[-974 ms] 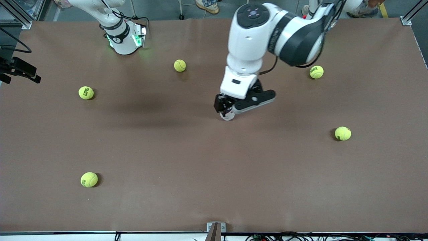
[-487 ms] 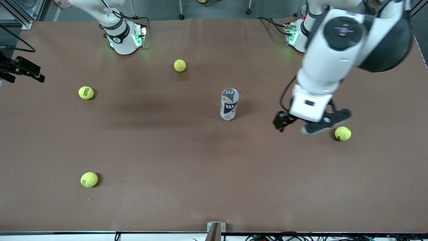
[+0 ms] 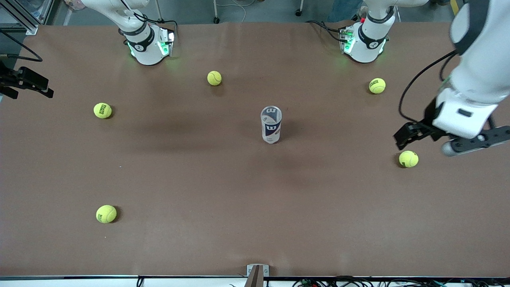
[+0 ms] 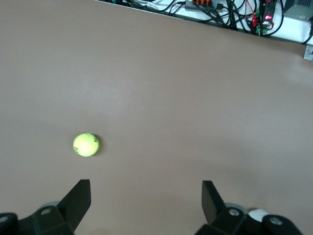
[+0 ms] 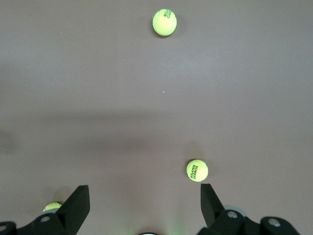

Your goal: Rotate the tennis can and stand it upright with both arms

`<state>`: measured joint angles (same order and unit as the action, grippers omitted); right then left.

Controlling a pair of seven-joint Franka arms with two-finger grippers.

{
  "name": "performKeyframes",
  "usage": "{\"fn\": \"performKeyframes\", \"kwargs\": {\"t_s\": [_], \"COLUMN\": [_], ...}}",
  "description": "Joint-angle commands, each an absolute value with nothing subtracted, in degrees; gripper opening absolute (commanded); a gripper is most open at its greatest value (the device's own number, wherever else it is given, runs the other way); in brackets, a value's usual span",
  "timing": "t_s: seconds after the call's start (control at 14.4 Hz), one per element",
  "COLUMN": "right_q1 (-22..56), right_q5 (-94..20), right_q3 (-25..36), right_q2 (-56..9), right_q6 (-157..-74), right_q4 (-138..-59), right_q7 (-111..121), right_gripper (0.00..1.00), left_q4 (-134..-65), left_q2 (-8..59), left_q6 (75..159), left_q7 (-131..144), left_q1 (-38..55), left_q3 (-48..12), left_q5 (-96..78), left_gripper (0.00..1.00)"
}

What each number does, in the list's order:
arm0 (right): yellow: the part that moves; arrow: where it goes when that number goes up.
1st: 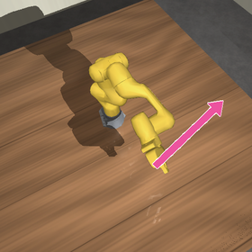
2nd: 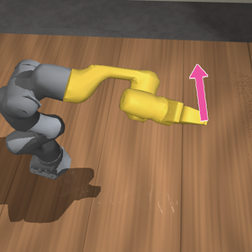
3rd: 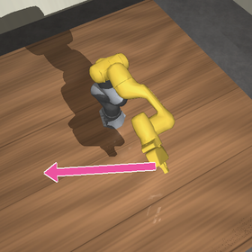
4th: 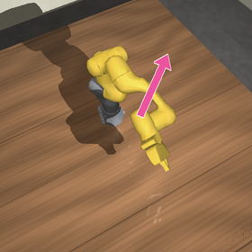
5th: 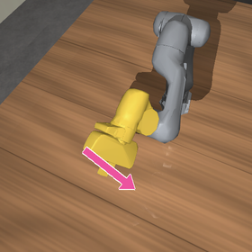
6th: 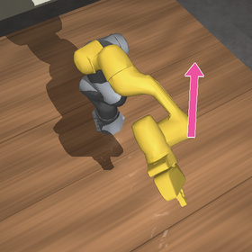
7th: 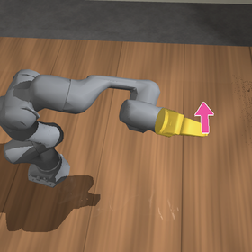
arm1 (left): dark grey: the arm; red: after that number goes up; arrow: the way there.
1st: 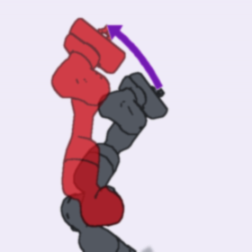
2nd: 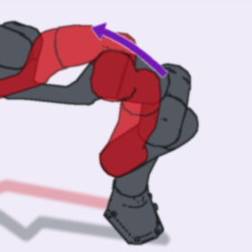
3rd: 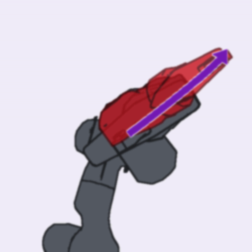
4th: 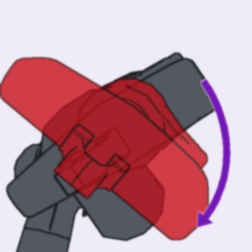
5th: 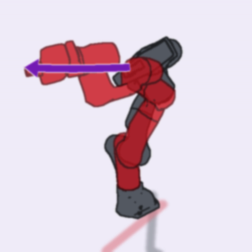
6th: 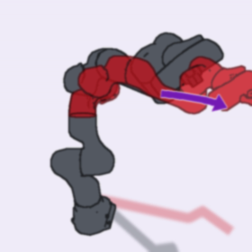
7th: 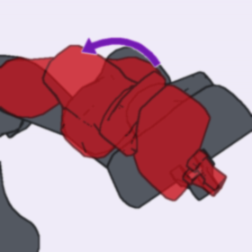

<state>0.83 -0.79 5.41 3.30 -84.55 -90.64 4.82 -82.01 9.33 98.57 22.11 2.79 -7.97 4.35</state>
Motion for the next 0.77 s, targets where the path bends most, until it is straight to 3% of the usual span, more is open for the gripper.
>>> {"fn": "performKeyframes", "kwargs": {"t_s": [0.0, 0.21, 0.7], "right_q1": [1.1, 0.9, 1.0], "right_q5": [-0.2, -0.2, -0.4], "right_q3": [5.2, 5.4, 5.4], "right_q2": [4.7, 4.8, 4.9], "right_q6": [-84.5, -84.3, -83.5], "right_q4": [-91.8, -91.8, -92.0], "right_q7": [5.3, 5.3, 4.8], "right_gripper": [1.0, 1.0, 1.0], "left_q4": [-88.8, -89.7, -83.7], "left_q2": [3.2, 1.8, 5.3], "left_q6": [98.8, 97.2, 95.2], "left_q7": [12.3, 5.6, 0.9], "left_q1": [-2.4, -4.8, -5.3], "left_q3": [-8.5, -8.3, -7.9], "left_q5": [1.9, 1.8, 1.8], "left_gripper": [1.0, 1.0, 1.0]}}
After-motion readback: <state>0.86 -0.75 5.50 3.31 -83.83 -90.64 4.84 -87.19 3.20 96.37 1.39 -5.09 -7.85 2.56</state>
